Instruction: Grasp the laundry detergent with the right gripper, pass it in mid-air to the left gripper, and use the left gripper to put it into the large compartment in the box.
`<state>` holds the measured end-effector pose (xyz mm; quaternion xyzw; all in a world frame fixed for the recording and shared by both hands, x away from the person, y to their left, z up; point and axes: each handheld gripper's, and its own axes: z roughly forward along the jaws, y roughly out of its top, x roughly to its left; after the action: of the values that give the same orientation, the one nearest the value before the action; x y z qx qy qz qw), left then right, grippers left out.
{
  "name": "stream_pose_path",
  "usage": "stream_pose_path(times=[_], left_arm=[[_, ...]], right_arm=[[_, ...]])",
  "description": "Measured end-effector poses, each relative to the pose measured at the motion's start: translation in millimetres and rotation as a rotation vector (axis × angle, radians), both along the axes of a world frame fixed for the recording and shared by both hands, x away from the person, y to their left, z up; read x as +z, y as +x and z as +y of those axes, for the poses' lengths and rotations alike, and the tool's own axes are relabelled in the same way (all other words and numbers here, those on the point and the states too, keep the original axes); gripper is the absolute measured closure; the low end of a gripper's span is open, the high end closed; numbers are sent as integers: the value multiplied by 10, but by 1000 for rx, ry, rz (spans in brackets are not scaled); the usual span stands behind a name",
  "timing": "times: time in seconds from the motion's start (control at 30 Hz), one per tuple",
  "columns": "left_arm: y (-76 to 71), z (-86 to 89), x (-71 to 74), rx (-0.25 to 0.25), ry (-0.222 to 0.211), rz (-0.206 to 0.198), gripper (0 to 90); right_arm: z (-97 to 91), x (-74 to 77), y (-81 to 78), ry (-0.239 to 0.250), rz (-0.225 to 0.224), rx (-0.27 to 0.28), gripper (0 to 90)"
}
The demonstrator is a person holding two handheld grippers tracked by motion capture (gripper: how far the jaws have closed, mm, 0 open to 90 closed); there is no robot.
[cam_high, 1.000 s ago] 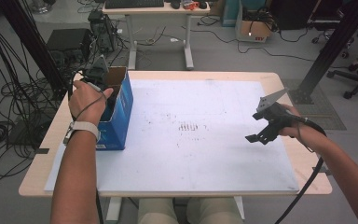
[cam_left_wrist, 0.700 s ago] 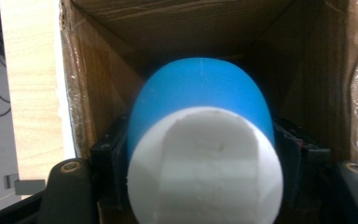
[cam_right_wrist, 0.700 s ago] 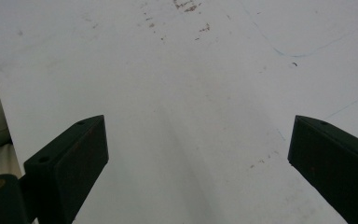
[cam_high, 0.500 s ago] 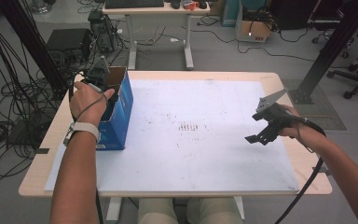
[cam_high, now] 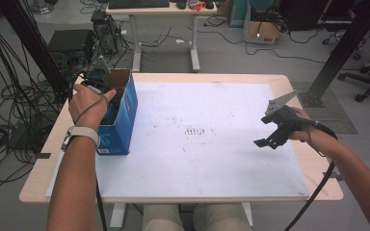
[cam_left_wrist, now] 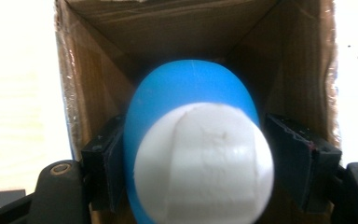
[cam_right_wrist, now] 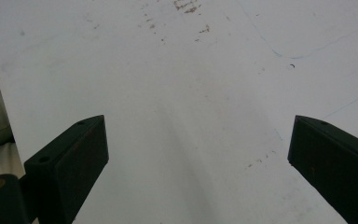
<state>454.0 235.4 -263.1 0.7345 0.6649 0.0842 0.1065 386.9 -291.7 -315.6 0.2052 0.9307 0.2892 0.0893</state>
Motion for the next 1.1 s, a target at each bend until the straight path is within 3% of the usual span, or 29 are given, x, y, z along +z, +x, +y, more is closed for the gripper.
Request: stream_pose_path(times=[0.07,0.1,0.23,0.43,0.7,0.93,1.0,1.07,1.1], left_arm=[[-24,-2,47,-5,15,-20,229],[-33,7,75,-5,0,-32,202],[-71,22,169,-31,7,-40,122],[-142,52,337,-37,-33,-91,116],[-261,41,683,-94,-71,-160,101],[-429,-181,989,-258,-88,-224,101],[-480,-271,1039,-311,-98,-231,101],[-527,-368,1069,-372,-97,-238,102],[-550,-419,1081,-403,-90,-238,103]], right_arm=[[-6,14,2,-2,-4,1,50],[-8,18,6,1,-8,3,50],[-13,43,18,2,-18,8,50],[10,102,33,-4,-29,11,50],[46,297,108,-29,-57,15,51],[127,498,238,-36,-80,16,51],[155,546,270,-36,-82,18,51],[186,589,266,-36,-61,-14,52],[197,608,290,-46,-73,7,52]])
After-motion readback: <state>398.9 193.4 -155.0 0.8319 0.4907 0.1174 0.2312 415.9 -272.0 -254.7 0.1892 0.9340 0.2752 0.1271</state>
